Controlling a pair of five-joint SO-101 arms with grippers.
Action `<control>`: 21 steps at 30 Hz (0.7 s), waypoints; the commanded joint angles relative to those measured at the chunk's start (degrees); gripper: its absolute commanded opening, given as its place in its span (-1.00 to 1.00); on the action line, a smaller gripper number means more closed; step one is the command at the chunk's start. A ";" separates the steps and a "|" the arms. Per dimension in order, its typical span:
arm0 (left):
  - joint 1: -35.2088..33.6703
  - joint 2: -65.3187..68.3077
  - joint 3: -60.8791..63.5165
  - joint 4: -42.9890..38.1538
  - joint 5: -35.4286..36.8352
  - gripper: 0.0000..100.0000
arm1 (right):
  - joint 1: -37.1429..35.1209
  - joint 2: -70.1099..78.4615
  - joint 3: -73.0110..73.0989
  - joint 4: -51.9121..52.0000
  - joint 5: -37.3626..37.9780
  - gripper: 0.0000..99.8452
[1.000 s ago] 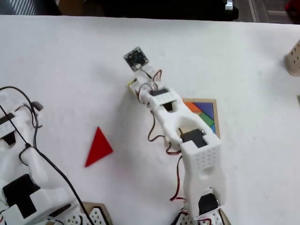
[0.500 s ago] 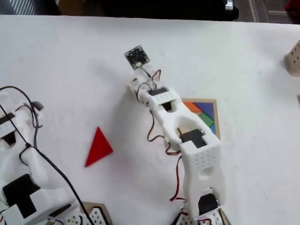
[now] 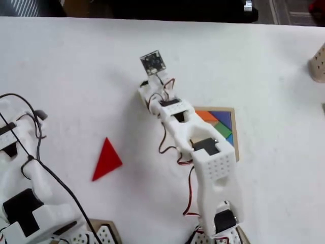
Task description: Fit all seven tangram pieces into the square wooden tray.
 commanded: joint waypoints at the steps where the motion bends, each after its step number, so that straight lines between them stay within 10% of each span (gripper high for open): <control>1: 0.92 -0.22 -0.35 -1.49 -1.58 -0.46 | 0.84 -1.71 -1.49 10.07 -0.18 -0.97; 21: 0.92 -0.22 -0.35 -1.49 -1.58 -0.46 | 0.48 -23.34 6.95 43.65 -0.70 -0.96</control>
